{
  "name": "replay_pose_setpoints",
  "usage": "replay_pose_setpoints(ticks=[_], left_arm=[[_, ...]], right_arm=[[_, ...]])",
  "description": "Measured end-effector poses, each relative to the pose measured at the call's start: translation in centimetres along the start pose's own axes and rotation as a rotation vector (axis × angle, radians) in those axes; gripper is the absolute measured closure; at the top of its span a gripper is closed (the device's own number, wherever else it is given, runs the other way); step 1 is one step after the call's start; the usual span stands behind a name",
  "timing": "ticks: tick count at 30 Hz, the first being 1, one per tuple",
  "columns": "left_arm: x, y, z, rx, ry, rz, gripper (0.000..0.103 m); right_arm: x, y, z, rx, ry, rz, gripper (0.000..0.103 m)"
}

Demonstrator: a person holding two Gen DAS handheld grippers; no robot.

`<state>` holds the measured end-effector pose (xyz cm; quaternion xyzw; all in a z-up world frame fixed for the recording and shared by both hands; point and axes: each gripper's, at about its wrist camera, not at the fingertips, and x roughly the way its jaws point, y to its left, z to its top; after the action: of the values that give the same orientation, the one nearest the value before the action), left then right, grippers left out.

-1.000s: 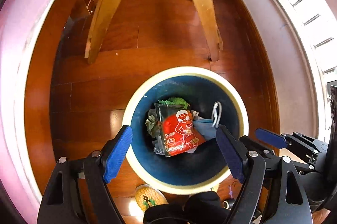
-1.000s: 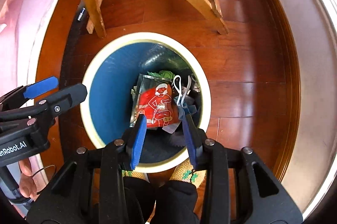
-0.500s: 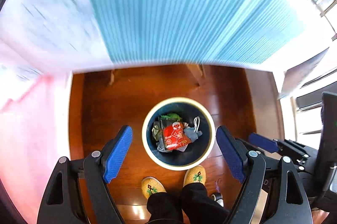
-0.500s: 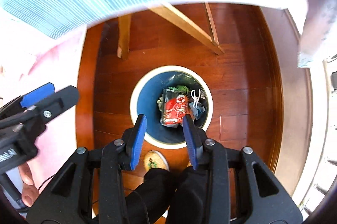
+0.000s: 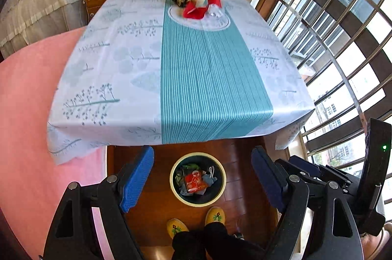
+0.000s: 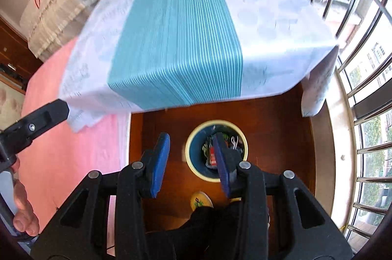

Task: Collect trash
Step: 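Raise both tools and reach toward the red paper and clear plastic bottle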

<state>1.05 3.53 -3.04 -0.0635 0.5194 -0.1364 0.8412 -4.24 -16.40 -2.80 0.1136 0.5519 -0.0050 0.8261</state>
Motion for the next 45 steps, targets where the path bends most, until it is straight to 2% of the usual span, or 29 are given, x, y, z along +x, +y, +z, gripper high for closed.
replay_pose_setpoints(ticks=[6,11,16,19,26,30,38,41,45], left_arm=[[-6.1,0.5,3.8,0.0,-0.076,-0.009,0.02],[-9.0,0.9,7.2,-0.01,-0.129,0.013,0.02],[-9.3,0.6,10.6,0.001,-0.142,0.028,0.023],[-8.0,0.6,13.1,-0.02,-0.119,0.006,0.023],[-2.3,-0.9,20.4,-0.081,-0.053,-0.04,0.023],[2.8,-2.1,25.8,-0.1,-0.031,-0.004,0.023],[15.9,-3.2,37.3,-0.206,0.077,0.037,0.023],[20.6,-3.6,40.3,-0.21,0.116,0.084,0.023],[26.3,-3.2,42.1,-0.214,0.192,0.127,0.023]], right_arm=[[-5.7,1.6,3.8,0.015,-0.127,0.013,0.068],[-8.7,3.2,6.7,-0.02,-0.194,0.01,0.066],[-10.3,4.6,9.7,-0.062,-0.243,0.015,0.066],[-10.2,4.7,11.9,-0.086,-0.258,0.014,0.066],[-5.8,1.9,19.8,-0.114,-0.243,0.017,0.066],[-1.0,-0.6,25.9,-0.132,-0.197,0.055,0.066],[8.3,-4.7,37.0,-0.213,-0.073,0.104,0.066],[11.7,-5.6,40.3,-0.224,-0.036,0.119,0.066],[15.3,-6.1,43.4,-0.218,-0.006,0.15,0.066]])
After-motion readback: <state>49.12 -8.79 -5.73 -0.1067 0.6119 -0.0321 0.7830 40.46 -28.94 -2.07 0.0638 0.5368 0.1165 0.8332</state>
